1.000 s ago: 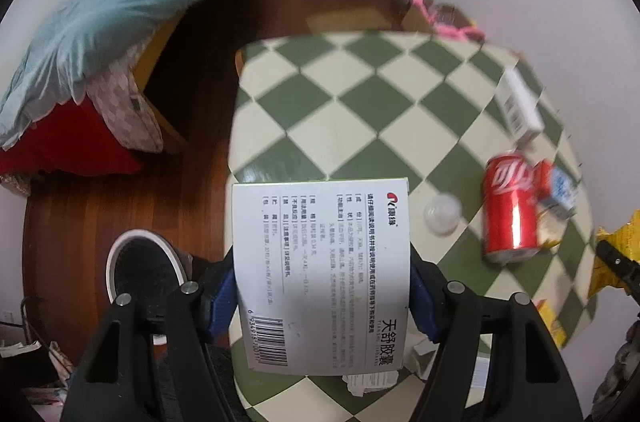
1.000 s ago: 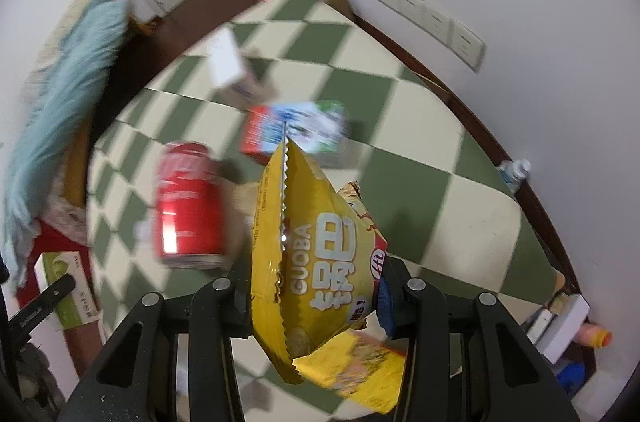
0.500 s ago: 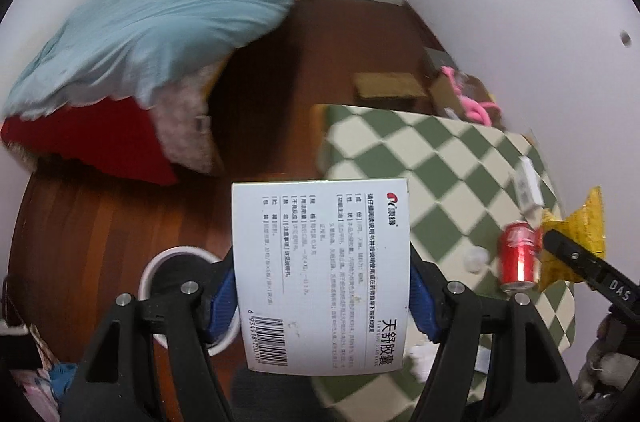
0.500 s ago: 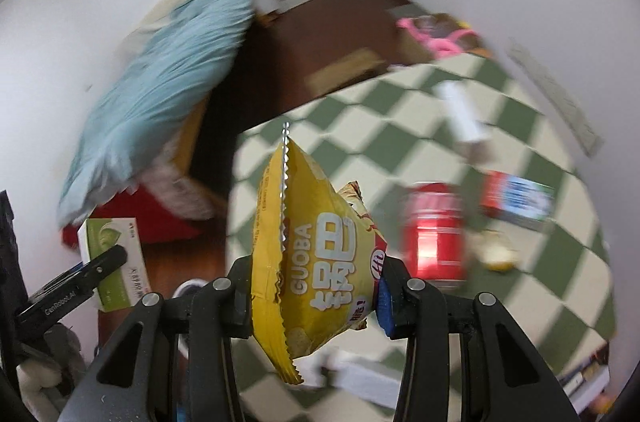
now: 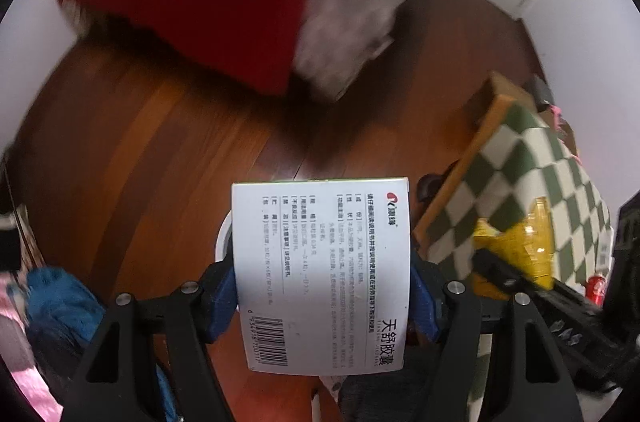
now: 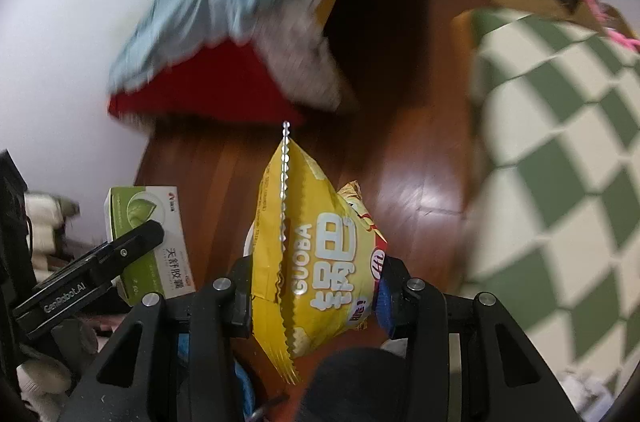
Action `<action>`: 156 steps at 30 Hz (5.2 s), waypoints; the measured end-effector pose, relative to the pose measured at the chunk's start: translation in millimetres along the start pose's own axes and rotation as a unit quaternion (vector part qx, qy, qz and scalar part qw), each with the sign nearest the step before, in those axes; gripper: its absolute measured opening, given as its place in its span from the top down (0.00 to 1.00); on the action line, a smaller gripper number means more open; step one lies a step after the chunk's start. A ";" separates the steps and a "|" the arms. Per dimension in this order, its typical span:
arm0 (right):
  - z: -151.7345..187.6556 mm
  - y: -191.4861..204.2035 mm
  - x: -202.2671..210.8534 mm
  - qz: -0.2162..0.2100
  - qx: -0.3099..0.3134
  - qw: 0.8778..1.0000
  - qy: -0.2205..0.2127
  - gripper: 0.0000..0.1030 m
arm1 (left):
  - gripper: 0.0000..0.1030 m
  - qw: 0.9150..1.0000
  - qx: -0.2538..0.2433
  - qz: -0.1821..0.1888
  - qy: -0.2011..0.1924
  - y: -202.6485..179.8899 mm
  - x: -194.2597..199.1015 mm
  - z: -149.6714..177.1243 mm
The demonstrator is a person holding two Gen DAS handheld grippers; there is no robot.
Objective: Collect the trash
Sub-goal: 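Carry both items to the white bin and open both grippers to drop them, then move both tools back over the table, then grasp the red Coca-Cola can with the left gripper while the right grasps the milk carton, then carry the can and carton to the bin and release both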
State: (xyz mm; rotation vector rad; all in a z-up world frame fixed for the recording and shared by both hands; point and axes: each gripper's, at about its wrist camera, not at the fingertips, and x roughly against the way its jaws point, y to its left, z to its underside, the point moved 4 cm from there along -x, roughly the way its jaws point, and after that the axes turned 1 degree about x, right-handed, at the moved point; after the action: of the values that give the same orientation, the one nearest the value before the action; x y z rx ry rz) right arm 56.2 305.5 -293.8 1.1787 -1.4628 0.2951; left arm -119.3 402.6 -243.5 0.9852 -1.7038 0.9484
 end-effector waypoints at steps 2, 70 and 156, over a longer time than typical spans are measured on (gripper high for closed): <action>3.3 20.0 -50.3 0.006 0.012 0.999 0.040 0.56 | 0.34 1.000 0.015 -0.005 0.019 19.3 -22.6 0.1; 81.6 -116.6 259.5 0.017 -0.036 0.988 -0.146 0.33 | 0.00 0.986 -0.084 -0.058 -0.133 -160.2 121.7 91.0; 102.0 -403.9 330.4 0.246 -0.146 0.947 -0.147 0.51 | 0.41 0.940 -0.311 0.086 -0.114 -464.6 99.7 166.1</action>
State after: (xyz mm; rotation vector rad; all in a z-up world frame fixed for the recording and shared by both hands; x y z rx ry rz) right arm 370.3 -116.0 -214.1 0.6220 -1.9851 0.2337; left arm 222.9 55.2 -118.9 0.5391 -2.1250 0.3491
